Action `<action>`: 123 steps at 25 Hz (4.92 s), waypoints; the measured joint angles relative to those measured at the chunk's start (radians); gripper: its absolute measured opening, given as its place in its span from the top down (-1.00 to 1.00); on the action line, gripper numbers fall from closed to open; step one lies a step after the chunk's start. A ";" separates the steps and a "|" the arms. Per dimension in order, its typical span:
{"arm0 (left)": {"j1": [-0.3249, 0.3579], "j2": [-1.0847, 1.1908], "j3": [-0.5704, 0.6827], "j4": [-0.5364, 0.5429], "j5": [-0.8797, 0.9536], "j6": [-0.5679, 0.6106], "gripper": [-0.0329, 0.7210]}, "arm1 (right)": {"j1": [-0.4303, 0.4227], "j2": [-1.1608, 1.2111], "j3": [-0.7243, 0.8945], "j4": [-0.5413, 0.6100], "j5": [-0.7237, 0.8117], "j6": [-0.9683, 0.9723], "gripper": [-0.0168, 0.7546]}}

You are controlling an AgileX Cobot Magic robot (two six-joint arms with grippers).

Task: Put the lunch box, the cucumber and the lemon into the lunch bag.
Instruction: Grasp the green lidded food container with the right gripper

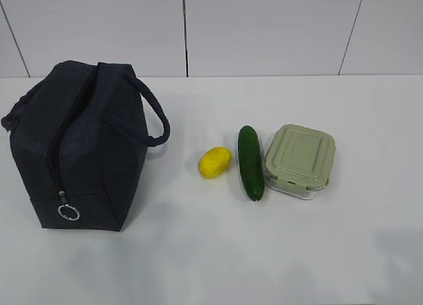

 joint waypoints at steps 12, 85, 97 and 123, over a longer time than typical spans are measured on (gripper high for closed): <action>0.000 0.000 0.000 0.000 0.000 0.000 0.29 | 0.000 0.000 0.000 0.000 0.000 0.000 -0.13; 0.000 0.000 0.000 0.000 0.000 0.000 0.29 | -0.219 1.589 -0.405 1.157 -0.015 -0.735 0.30; 0.000 0.000 0.000 0.000 0.000 0.000 0.28 | -0.313 1.617 -0.405 1.124 -0.028 -0.800 0.30; 0.000 0.000 0.000 0.000 0.000 0.000 0.28 | -0.313 1.726 -0.407 1.162 -0.080 -0.805 -0.53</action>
